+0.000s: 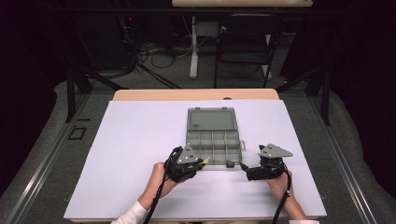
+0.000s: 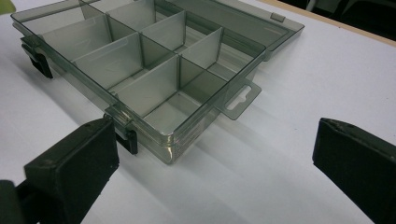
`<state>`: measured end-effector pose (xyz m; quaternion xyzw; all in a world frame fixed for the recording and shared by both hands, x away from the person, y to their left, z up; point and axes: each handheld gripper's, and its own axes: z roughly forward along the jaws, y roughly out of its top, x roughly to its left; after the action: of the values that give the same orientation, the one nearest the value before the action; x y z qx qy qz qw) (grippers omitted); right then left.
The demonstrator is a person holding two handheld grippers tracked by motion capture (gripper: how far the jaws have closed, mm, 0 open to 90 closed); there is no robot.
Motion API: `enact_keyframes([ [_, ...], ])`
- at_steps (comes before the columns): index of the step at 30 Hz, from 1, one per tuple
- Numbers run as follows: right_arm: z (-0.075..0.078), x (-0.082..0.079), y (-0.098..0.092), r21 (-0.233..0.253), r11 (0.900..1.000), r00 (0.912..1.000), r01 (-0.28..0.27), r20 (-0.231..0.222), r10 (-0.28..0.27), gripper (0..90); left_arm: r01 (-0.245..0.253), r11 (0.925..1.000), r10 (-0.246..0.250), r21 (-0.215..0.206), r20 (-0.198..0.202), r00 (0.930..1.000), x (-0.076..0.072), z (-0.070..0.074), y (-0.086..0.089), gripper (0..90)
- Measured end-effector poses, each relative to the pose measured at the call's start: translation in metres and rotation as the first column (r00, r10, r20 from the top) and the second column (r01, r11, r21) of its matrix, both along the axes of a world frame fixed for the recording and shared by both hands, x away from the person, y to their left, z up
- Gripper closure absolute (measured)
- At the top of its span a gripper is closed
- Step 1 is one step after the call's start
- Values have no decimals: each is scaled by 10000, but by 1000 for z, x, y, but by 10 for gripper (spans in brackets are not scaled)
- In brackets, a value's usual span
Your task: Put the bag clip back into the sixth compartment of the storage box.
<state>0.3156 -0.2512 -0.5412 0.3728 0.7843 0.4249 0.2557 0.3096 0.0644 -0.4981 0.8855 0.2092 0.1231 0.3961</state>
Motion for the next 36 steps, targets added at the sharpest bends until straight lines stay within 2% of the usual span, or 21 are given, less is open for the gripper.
enact_keyframes([
  [18,2,-1,0,-34,10000,9999,87,51,-87,0,-546,9984,547,-167,44,9985,12,6,-2,801],
  [23,2,-2,0,-53,10000,9999,67,124,-66,0,-742,9967,740,-341,-51,9972,16,7,-4,800],
  [36,2,-2,0,-46,10000,9999,80,63,-79,0,-1266,9908,1253,-478,-285,9917,30,4,-12,801],
])
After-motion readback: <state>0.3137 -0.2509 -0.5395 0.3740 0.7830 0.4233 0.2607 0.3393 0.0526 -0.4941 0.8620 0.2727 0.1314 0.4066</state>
